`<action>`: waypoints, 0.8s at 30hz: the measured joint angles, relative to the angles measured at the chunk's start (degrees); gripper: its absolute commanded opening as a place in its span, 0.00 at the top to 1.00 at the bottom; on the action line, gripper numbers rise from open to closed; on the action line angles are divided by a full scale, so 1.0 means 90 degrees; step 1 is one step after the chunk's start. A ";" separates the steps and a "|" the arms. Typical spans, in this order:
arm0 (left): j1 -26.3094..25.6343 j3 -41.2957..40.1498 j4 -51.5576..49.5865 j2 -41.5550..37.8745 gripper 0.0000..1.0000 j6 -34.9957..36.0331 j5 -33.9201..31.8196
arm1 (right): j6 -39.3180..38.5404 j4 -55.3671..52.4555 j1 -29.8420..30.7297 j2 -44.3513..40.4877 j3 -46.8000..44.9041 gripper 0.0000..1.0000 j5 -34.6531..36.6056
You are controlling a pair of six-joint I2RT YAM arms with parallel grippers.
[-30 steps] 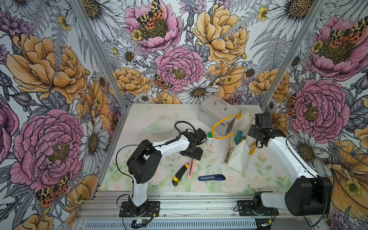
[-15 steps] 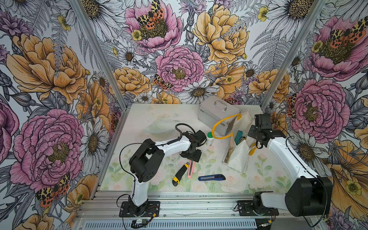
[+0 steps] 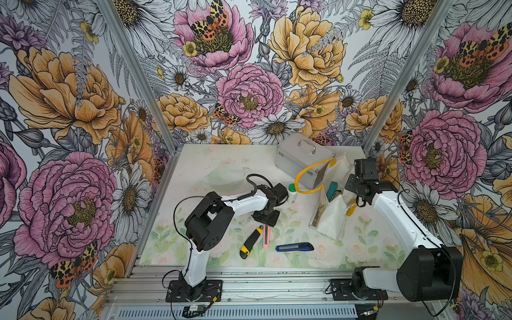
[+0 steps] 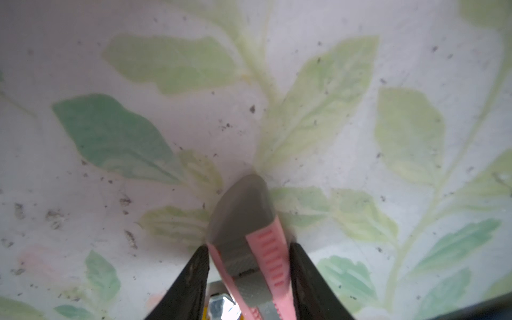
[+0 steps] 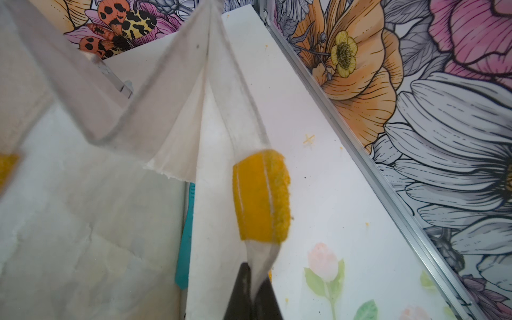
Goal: Place the art knife into the pouch
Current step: Pick up the utility knife at the center of the board.
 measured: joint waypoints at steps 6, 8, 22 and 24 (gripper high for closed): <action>-0.0007 0.0155 -0.0097 0.0097 0.69 0.0039 0.0002 | 0.0000 0.0005 0.0000 0.0000 -0.0012 1.00 0.0002; -0.0010 0.0160 -0.0100 0.0097 0.69 0.0036 0.0002 | -0.0002 0.0005 0.0000 0.0000 -0.0012 1.00 0.0002; 0.0034 0.0653 -0.0104 0.0211 0.71 0.0146 0.0000 | -0.0002 0.0007 0.0000 0.0000 -0.0012 1.00 0.0012; 0.0056 0.0823 -0.0080 0.0211 0.71 0.0189 0.0000 | -0.0002 0.0007 0.0000 0.0000 -0.0012 1.00 0.0034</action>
